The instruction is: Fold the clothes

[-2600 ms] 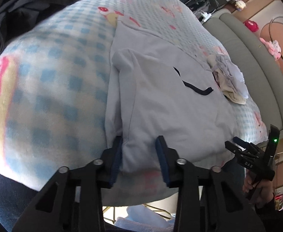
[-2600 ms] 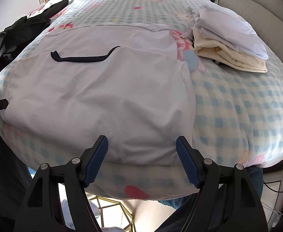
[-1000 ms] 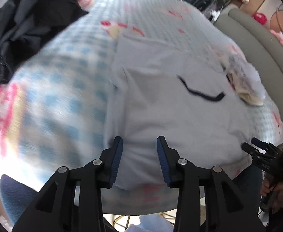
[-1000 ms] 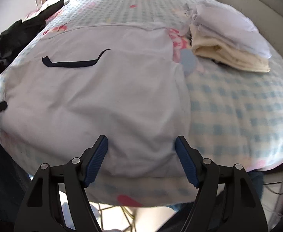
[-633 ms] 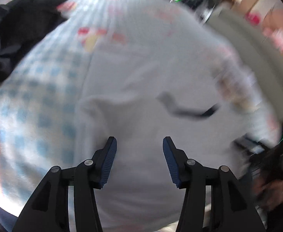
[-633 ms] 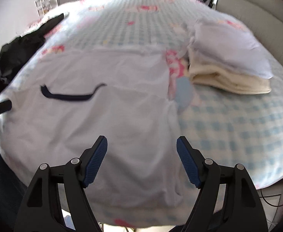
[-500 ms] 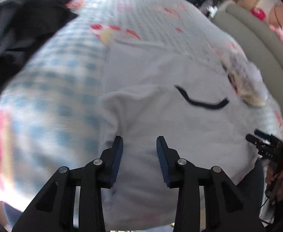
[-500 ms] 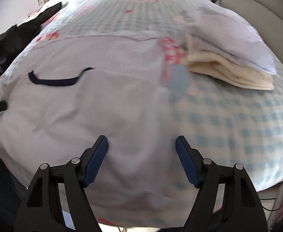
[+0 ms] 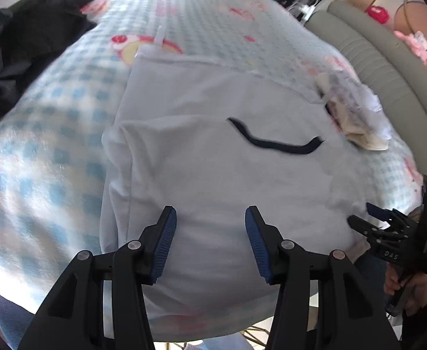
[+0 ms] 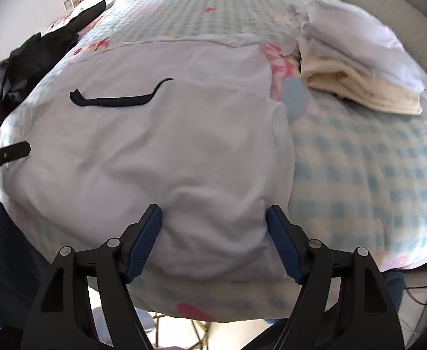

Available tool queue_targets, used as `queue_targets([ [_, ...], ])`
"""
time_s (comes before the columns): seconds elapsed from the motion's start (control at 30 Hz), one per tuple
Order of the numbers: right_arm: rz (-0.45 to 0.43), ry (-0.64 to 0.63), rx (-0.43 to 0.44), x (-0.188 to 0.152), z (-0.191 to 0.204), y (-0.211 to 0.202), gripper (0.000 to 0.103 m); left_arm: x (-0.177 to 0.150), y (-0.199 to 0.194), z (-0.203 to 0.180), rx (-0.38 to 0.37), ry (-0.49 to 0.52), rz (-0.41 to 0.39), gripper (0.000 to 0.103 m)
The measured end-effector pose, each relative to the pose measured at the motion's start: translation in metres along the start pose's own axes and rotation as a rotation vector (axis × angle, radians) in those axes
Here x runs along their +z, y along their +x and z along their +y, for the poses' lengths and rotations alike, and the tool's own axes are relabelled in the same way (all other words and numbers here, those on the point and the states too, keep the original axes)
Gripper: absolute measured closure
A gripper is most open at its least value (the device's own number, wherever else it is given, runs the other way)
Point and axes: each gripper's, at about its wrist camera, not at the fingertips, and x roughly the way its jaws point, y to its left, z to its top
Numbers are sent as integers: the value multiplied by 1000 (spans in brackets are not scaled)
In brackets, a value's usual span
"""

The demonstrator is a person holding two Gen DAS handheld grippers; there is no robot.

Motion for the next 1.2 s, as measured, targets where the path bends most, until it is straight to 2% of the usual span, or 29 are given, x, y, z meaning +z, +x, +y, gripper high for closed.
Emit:
queue_targets([
  [0.03,-19,4,7,2,0,-4,27,1,-4,0,-30,-5,-20,52],
  [0.1,-45,12,18,4,0,-8,26,0,1,5,-59,-44,-10,51],
  [0.17,-34,10,12,4,1,-2,25,-4,13,11,-9,-53,27,52],
  [0.2,-4,6,-5,1,2,8,25,-6,18,13,25,-51,39,56],
  [0.33,21,48,1,-3,-6,10,26,-7,-11,16,5,-58,-18,53],
  [0.4,-13,57,1,-1,-11,-5,26,-6,-23,14,-11,-35,-45,50],
  [0.47,-33,59,4,2,-14,-10,25,-7,-23,14,-9,-26,-41,50],
  [0.53,-16,70,12,3,-12,-5,25,-10,-17,13,11,-25,-19,50],
  [0.63,17,72,33,0,-2,3,25,-16,-17,12,-25,-43,-18,50],
  [0.73,-24,25,43,-8,18,-8,25,-21,-19,11,-78,-58,-30,50],
  [0.8,-36,-17,27,-10,26,-5,23,-25,-6,15,-8,-51,3,50],
  [0.87,-6,-36,-5,-13,26,7,23,-28,-1,23,42,-56,26,58],
  [0.93,21,-2,-4,-18,15,11,23,-29,-16,27,50,-78,-10,57],
  [1.0,13,31,-35,-21,3,4,23,-31,-34,29,110,-70,-53,55],
  [1.03,5,46,-63,-22,-4,-2,23,-32,-40,32,100,-66,-61,55],
  [1.07,-3,63,-80,-24,-11,-6,23,-33,-43,34,54,-78,-60,55],
  [1.1,-13,96,-70,-25,-17,-10,23,-34,-46,37,2,-92,-59,54],
  [1.2,-39,175,3,-25,-26,-19,23,-41,-36,31,-80,-107,-29,53],
])
